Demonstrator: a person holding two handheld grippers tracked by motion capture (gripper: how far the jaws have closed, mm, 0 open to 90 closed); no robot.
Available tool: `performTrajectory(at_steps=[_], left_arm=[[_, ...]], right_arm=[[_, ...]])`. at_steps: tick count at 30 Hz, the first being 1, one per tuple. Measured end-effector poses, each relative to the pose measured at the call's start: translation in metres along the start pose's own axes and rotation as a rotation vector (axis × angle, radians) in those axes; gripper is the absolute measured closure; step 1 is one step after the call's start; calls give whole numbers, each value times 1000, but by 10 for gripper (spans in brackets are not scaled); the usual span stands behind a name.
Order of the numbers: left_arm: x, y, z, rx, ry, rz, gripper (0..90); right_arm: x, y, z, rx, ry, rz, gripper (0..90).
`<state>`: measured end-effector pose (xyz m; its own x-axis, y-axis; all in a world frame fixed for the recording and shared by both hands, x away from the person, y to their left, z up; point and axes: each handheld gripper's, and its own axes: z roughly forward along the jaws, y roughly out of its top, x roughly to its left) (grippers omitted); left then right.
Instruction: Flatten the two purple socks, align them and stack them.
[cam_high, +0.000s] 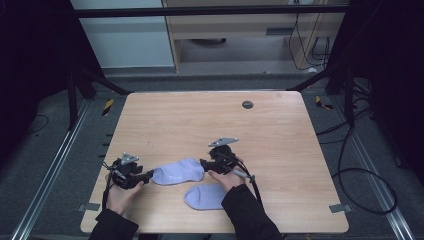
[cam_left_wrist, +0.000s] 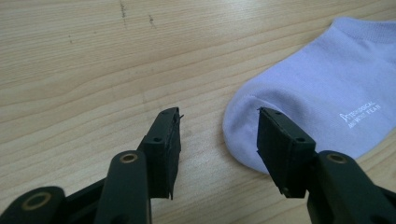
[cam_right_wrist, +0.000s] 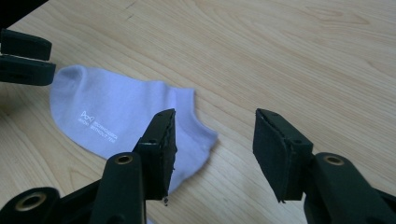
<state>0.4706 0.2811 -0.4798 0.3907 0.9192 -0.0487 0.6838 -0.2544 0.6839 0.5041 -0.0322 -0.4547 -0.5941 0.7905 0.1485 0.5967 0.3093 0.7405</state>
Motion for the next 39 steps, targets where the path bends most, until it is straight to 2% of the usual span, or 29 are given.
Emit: performTrajectory(at_steps=[9, 14, 17, 23, 28, 34, 39], left_arm=[[-8, 1, 11, 21, -9, 42, 521], [-6, -1, 13, 31, -2, 30, 585], [-5, -1, 13, 37, -11, 23, 630], [-9, 1, 13, 47, -11, 19, 729], [-12, 2, 14, 57, -14, 11, 846], [-14, 3, 12, 56, -22, 19, 869], [-15, 6, 4, 25, -45, 8, 871]], right_arm=[[11, 0, 27, 52, -25, -26, 531], [13, -4, 37, 94, -37, -29, 553], [13, -7, 41, 112, -43, -22, 571], [15, -11, 46, 136, -49, -21, 612], [21, -11, 46, 140, -90, -47, 725], [23, -12, 46, 134, -87, -37, 854], [22, -10, 37, 116, -56, -11, 870]])
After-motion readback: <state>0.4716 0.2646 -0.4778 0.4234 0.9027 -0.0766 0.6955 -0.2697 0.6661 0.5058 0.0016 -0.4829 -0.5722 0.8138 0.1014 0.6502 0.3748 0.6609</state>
